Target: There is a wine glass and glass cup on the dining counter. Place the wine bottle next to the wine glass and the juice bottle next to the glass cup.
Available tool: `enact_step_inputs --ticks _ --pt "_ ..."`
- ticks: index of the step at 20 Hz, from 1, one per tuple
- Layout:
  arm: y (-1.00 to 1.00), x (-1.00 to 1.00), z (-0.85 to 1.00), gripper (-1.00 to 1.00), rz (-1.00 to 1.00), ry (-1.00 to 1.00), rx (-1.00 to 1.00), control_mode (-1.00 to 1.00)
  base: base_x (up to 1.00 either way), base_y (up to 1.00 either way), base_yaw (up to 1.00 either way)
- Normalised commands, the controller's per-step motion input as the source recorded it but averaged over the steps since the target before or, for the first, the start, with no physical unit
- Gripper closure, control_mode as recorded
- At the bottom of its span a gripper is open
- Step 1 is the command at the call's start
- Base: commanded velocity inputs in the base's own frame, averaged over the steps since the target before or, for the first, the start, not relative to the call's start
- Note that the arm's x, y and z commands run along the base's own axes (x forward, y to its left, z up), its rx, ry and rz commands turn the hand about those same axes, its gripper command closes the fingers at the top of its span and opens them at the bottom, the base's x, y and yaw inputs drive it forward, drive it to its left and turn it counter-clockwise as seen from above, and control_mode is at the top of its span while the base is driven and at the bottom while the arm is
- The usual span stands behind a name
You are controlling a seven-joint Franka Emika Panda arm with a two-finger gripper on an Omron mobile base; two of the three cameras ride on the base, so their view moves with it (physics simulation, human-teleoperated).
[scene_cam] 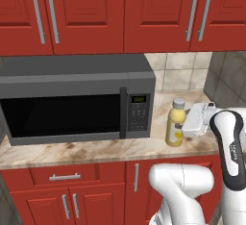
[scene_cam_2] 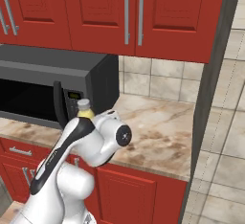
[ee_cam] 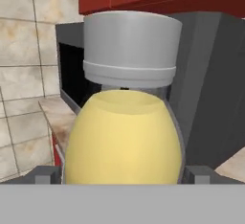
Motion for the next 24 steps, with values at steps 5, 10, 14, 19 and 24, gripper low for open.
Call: enact_step_inputs --ticks 5,10,14,19,24 --pt "0.00 -0.55 0.40 1.00 0.17 -0.12 0.00 -1.00 0.00 0.00 0.00" --pt "0.00 -0.44 0.46 1.00 0.10 0.00 0.00 -1.00 0.00 0.00 0.00" --pt "0.00 -0.47 0.43 1.00 0.06 0.00 0.00 -1.00 0.00 0.00 0.00" --pt "0.02 -0.52 0.30 1.00 0.04 0.00 0.00 -1.00 0.00 0.00 0.00" --pt "0.02 -0.28 0.16 1.00 0.00 -0.01 0.00 -1.00 0.00 0.00 0.00"
